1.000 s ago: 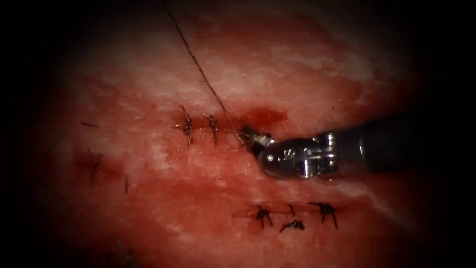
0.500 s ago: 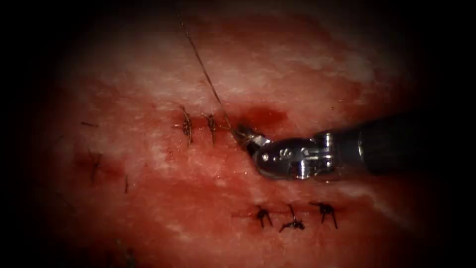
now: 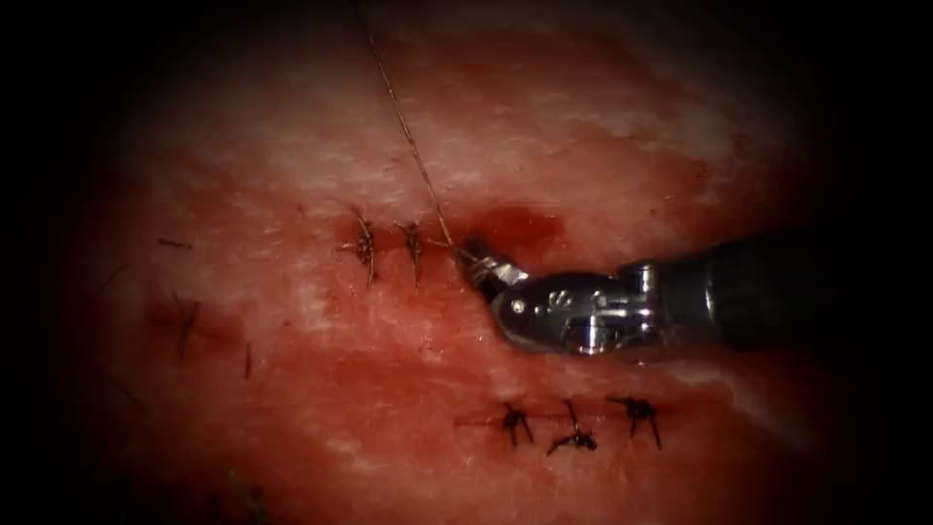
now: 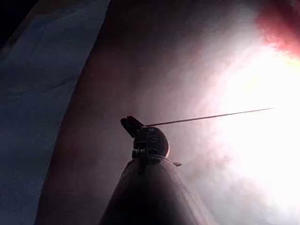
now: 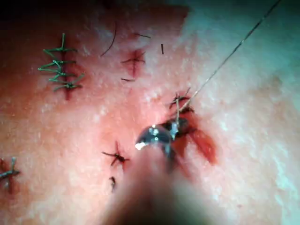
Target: Wound Closure
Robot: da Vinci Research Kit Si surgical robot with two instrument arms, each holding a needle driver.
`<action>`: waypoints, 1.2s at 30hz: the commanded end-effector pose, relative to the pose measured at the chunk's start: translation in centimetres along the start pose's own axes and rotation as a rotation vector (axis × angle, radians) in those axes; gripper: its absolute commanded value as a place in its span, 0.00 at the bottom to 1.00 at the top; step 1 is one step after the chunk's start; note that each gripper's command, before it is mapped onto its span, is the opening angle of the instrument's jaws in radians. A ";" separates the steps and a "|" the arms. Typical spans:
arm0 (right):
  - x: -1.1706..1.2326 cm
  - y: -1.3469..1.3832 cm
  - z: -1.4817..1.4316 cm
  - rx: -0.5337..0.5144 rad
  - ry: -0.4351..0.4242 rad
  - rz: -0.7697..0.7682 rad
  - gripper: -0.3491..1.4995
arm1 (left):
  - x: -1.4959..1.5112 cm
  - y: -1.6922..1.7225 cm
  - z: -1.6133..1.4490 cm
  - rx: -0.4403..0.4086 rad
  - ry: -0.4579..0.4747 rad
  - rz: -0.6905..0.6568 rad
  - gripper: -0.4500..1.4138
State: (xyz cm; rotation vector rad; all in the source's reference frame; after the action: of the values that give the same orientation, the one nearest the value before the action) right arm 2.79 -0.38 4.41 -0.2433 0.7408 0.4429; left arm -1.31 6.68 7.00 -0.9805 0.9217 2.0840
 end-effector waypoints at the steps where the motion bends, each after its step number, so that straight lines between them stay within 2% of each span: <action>1: -0.04 -0.11 -0.02 0.004 0.001 0.007 0.00 | -0.04 0.05 0.16 0.022 0.000 0.001 0.00; 6: -0.09 -0.12 -0.13 0.011 0.005 0.033 0.00 | -0.14 0.13 0.34 0.057 0.002 0.021 0.00; 12: -0.09 -0.15 -0.17 0.013 0.006 0.044 0.00 | -0.22 0.32 0.30 0.093 0.000 0.038 0.00; 13: -0.08 -0.14 -0.14 0.011 0.007 0.046 0.00 | -0.25 0.43 0.20 0.101 0.002 -0.025 0.00; 14: -0.08 -0.14 -0.14 0.011 0.007 0.046 0.00 | -0.25 0.43 0.20 0.101 0.002 -0.025 0.00; 16: -0.07 -0.12 -0.09 0.007 0.008 0.047 0.00 | -0.27 0.63 -0.01 0.099 -0.007 -0.169 0.00; 17: -0.07 -0.12 -0.08 0.006 0.008 0.047 0.00 | -0.27 0.70 -0.08 0.080 -0.013 -0.207 0.00; 19: -0.07 -0.11 -0.04 0.004 0.007 0.048 0.00 | -0.27 1.13 -0.50 -0.044 0.016 -0.357 0.00; 22: -0.06 -0.11 -0.04 0.004 0.007 0.048 0.00 | -0.28 1.54 -0.87 -0.144 0.011 -0.436 0.00; 23: -0.06 -0.12 -0.04 0.004 0.007 0.048 0.00 | -0.31 1.85 -1.14 -0.212 -0.002 -0.472 0.00; 24: -0.06 -0.12 -0.04 0.004 0.007 0.048 0.00 | -0.31 1.85 -1.14 -0.212 -0.002 -0.472 0.00; 25: -0.06 -0.11 -0.03 0.003 0.007 0.048 0.00 | -0.40 2.27 -1.48 -0.327 -0.038 -0.506 0.03; 26: -0.06 -0.11 -0.03 0.003 0.007 0.048 0.00 | -0.40 2.27 -1.48 -0.327 -0.038 -0.506 0.03; 27: -0.06 -0.11 -0.03 0.003 0.006 0.049 0.00 | -0.46 2.49 -1.64 -0.389 -0.061 -0.537 0.31; 29: -0.05 -0.12 -0.02 0.002 0.006 0.049 0.00 | -0.53 2.68 -1.78 -0.433 -0.084 -0.613 0.50; 31: -0.04 -0.12 -0.01 0.001 0.005 0.050 0.00 | -0.59 2.82 -1.89 -0.450 -0.101 -0.720 0.56; 33: -0.04 -0.12 -0.01 0.001 0.005 0.050 0.00 | -0.63 2.93 -1.97 -0.462 -0.106 -0.790 0.75; 36: -0.04 -0.12 0.00 0.001 0.005 0.050 0.00 | -0.68 3.13 -2.17 -0.514 -0.091 -0.847 0.93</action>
State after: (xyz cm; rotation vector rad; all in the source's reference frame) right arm 2.78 -0.41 4.40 -0.2289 0.7532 0.4907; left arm -2.56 3.05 7.46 -1.2408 -0.1358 1.5993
